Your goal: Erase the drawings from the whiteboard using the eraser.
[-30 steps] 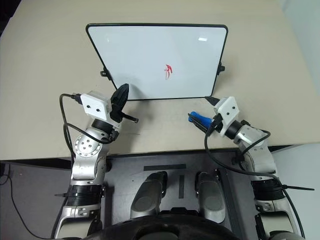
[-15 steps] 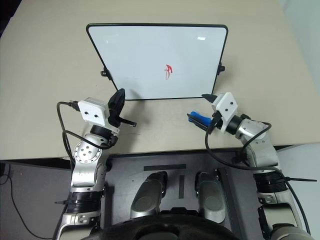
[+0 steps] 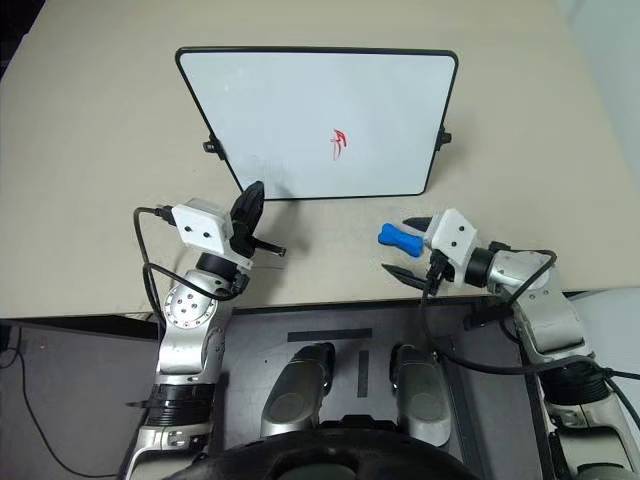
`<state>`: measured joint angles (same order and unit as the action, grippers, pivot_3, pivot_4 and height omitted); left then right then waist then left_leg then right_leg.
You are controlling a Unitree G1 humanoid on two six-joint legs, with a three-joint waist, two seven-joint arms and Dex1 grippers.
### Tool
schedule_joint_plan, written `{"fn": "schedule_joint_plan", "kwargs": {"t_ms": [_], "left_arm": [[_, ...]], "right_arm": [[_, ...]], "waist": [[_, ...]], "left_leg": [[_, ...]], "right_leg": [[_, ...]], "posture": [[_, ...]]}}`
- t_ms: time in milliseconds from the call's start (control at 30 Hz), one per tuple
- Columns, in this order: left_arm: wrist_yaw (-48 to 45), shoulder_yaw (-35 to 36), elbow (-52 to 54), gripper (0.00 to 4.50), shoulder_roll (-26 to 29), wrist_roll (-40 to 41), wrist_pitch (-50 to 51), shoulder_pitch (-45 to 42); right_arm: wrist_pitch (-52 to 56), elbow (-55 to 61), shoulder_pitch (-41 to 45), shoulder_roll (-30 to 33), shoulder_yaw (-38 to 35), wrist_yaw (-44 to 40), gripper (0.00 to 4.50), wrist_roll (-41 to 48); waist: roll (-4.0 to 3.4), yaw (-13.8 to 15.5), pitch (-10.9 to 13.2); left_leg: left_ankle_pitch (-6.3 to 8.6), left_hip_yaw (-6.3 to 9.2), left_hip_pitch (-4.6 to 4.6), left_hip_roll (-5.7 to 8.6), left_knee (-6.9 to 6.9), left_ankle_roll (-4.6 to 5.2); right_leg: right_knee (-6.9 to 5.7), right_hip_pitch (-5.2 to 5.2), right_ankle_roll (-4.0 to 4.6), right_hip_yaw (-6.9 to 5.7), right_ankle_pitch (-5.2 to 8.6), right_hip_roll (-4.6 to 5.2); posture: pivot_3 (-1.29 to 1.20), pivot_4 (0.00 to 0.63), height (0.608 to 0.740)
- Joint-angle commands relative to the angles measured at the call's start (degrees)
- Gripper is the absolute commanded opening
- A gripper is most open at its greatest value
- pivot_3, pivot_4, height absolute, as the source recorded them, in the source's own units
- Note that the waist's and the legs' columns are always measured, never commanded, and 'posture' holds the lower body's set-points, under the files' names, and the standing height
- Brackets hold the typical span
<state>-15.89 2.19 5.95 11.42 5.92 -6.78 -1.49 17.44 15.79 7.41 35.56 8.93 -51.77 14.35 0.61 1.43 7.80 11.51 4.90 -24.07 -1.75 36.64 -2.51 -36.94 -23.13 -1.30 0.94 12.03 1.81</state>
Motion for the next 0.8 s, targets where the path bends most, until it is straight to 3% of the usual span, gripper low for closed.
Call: {"fn": "schedule_joint_plan", "kwargs": {"t_ms": [33, 100, 533, 667, 800], "left_arm": [[0.29, -0.38, 0.74, 0.0, -0.53, -0.29, -1.73, -0.53], [0.34, -0.44, 0.66, 0.0, -0.74, -0.37, -1.92, -0.45], [0.57, -0.39, 0.18, 0.0, -1.13, -0.55, -2.45, -0.87], [0.61, -0.38, 0.16, 0.0, -1.19, -0.61, -2.58, -0.88], [0.66, -0.21, 0.06, 0.0, -1.19, -0.61, -2.69, -0.98]], "right_arm": [[0.22, 1.22, 0.22, 0.82, 0.81, -1.11, 4.49, -0.14], [-0.09, 0.22, 0.56, 0.55, 1.21, -1.08, 4.49, -0.4], [-2.08, -6.23, 3.57, -1.1, 2.72, -0.51, 4.49, -3.35], [-2.76, -7.32, 4.11, -1.54, 2.68, -0.08, 3.6, -4.15], [-4.06, -8.52, 4.58, -1.81, 2.62, 0.7, 2.25, -5.32]], "waist": [[0.0, -0.01, 0.0], [0.0, -0.02, 0.0], [0.01, -0.02, -0.01], [0.02, -0.02, -0.01], [0.02, -0.02, -0.01]], "left_leg": [[0.0, -0.05, 0.01, -0.02, 0.01, 0.0], [0.0, -0.04, 0.02, -0.07, 0.02, -0.01], [0.02, 0.49, 0.07, -0.1, 0.02, 0.03], [0.02, 0.5, 0.08, -0.11, 0.02, 0.03], [0.02, 0.51, 0.09, -0.12, 0.02, 0.03]], "right_leg": [[0.01, 0.0, -0.03, 0.17, 0.02, -0.27], [0.01, 0.0, -0.12, 0.74, 0.07, -0.56], [0.01, -0.01, 0.01, 0.87, -0.01, -0.59], [0.0, 0.0, 0.03, 0.87, -0.02, -0.6], [0.0, 0.0, 0.04, 0.87, -0.03, -0.6]], "posture": [[0.0, 0.15, 0.74], [0.0, 0.15, 0.74], [0.0, 0.15, 0.74], [0.0, 0.15, 0.74], [0.0, 0.15, 0.74]]}}
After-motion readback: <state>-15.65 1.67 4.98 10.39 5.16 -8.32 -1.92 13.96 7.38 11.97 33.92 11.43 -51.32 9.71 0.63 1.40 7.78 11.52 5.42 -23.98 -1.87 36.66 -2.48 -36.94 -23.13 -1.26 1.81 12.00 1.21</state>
